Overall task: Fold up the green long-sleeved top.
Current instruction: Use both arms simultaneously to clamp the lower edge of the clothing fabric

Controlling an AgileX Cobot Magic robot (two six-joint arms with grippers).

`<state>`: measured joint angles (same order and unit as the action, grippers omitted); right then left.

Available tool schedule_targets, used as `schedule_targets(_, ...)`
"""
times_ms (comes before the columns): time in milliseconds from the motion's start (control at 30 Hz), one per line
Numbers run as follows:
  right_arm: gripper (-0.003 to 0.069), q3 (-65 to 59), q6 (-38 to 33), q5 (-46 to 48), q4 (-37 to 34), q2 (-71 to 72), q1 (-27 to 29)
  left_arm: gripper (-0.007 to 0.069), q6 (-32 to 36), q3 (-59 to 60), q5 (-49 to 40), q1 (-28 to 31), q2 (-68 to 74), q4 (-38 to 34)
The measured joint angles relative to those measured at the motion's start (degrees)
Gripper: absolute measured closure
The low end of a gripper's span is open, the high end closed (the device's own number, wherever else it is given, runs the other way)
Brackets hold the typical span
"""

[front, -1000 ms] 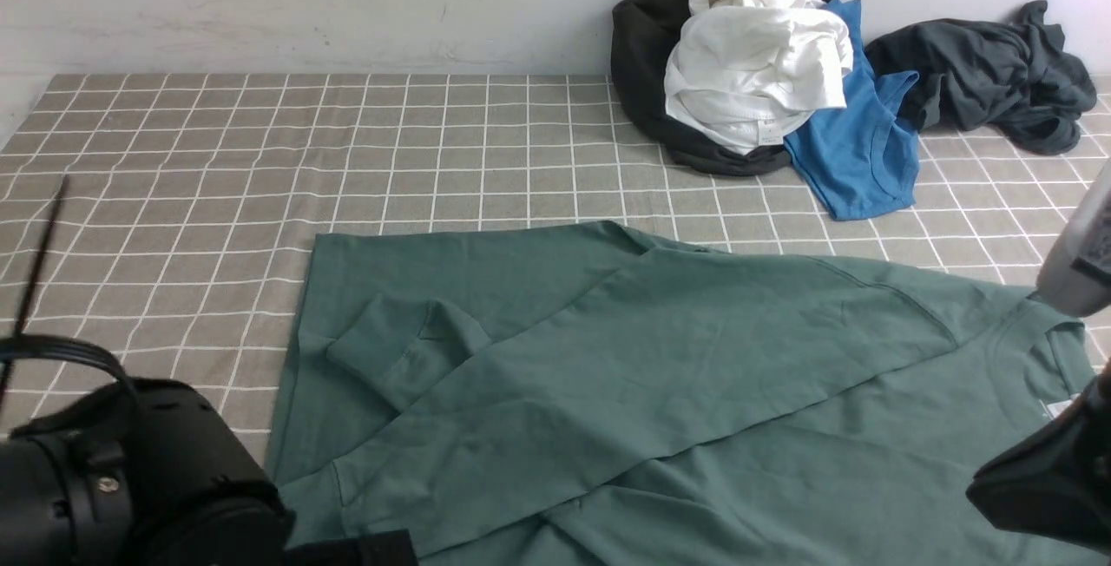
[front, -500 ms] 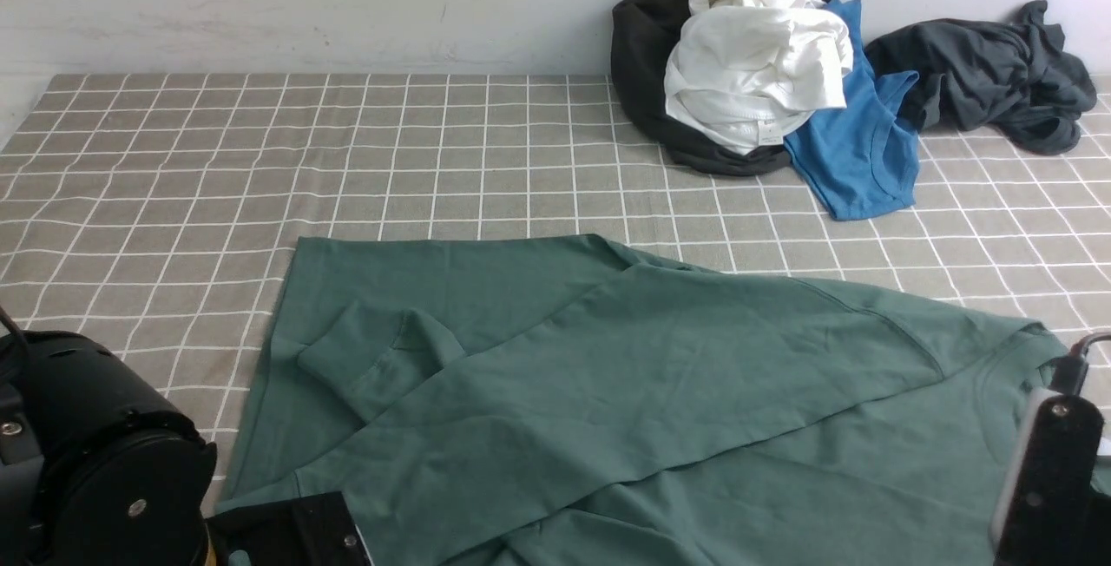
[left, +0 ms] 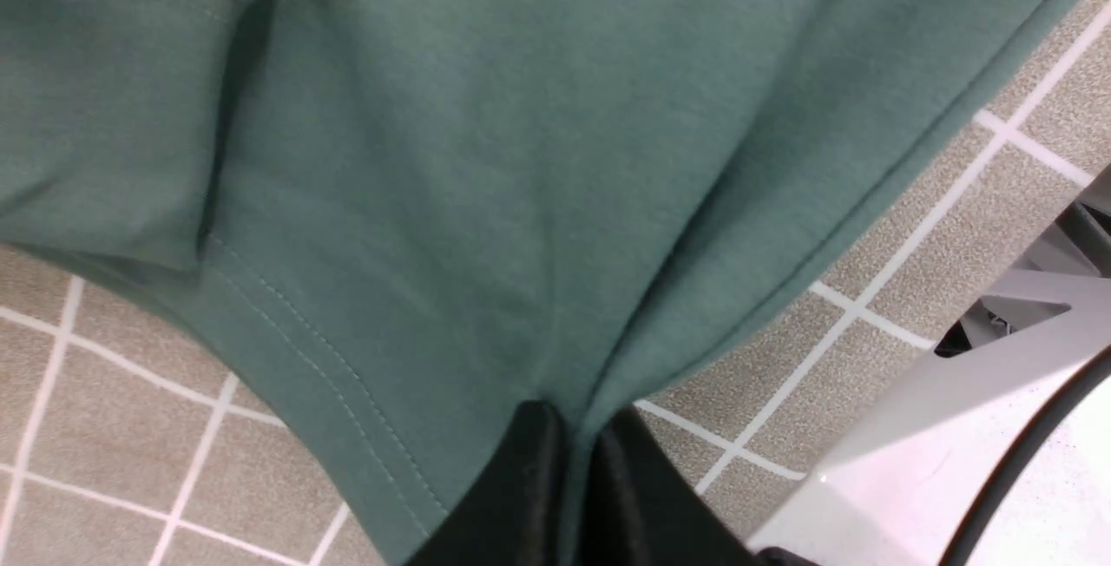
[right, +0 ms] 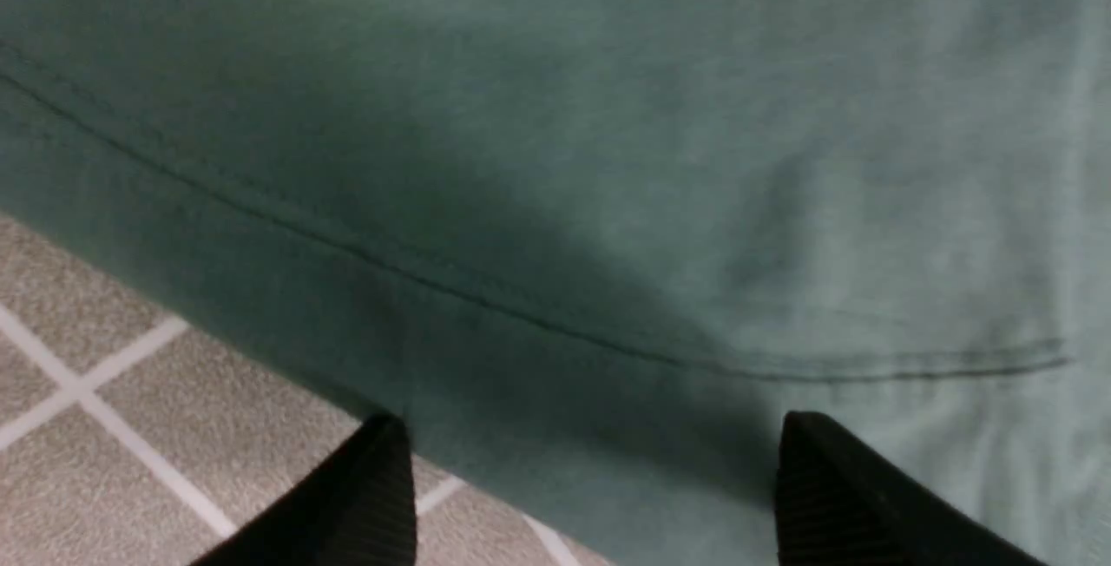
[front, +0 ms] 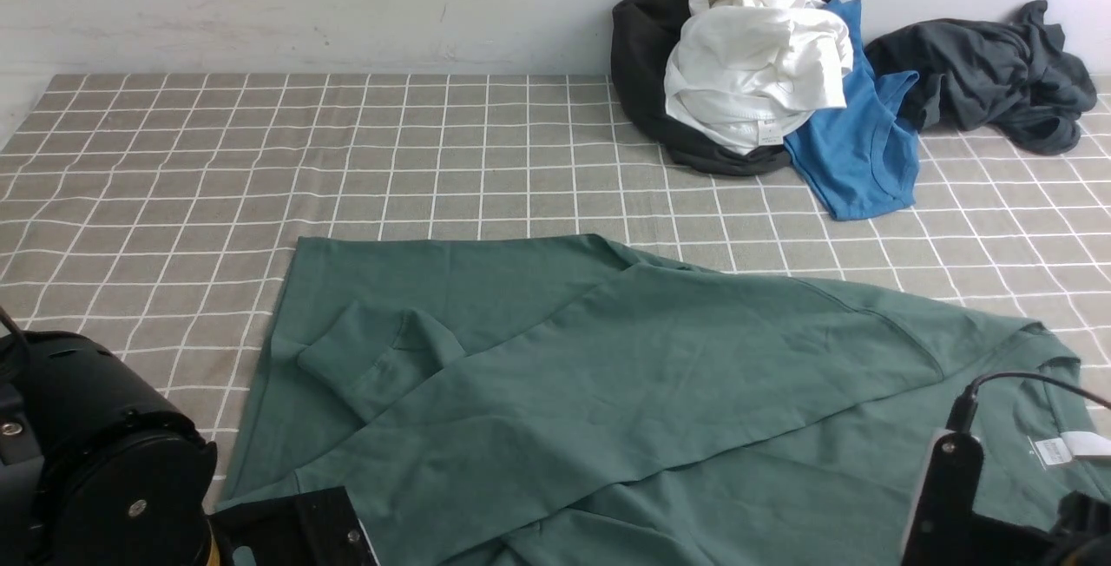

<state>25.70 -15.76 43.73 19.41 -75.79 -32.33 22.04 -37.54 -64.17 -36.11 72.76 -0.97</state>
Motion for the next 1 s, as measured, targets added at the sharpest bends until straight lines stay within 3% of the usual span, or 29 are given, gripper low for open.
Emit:
schedule_targets(200,0.0259,0.36,-0.97,-0.05,-0.24,-2.67,-0.05,0.0608,0.0,0.0,0.0,0.0,0.0,-0.11)
schedule_targets(300,0.04,0.36,-2.7,-0.31,-0.41,-2.97,-0.05,0.0608,0.0,0.0,0.04,0.0,0.0,-0.17)
schedule_targets(333,0.0411,0.36,-2.8,-0.31,-0.41,-3.03,-0.05,0.0608,0.0,0.0,0.04,0.0,0.0,-0.17)
schedule_targets(400,0.0558,0.36,-3.33,-0.74,-0.15,-3.15,-0.05,0.0608,0.0,0.0,0.04,0.0,0.0,-0.17)
schedule_targets(500,0.0646,0.85,-3.69,-0.5,0.02,-2.94,-0.05,0.0608,0.0,0.0,0.04,0.0,0.0,-0.11)
schedule_targets(867,0.0659,8.59,-8.92,9.94,-0.7,1.6,0.13,0.0608,-2.54,-3.18,-1.12,0.08,0.0,3.8)
schedule_targets(1000,0.0659,13.46,-12.12,12.71,-3.59,1.6,3.09,0.0608,-3.53,-7.53,-1.67,1.81,0.0,6.44)
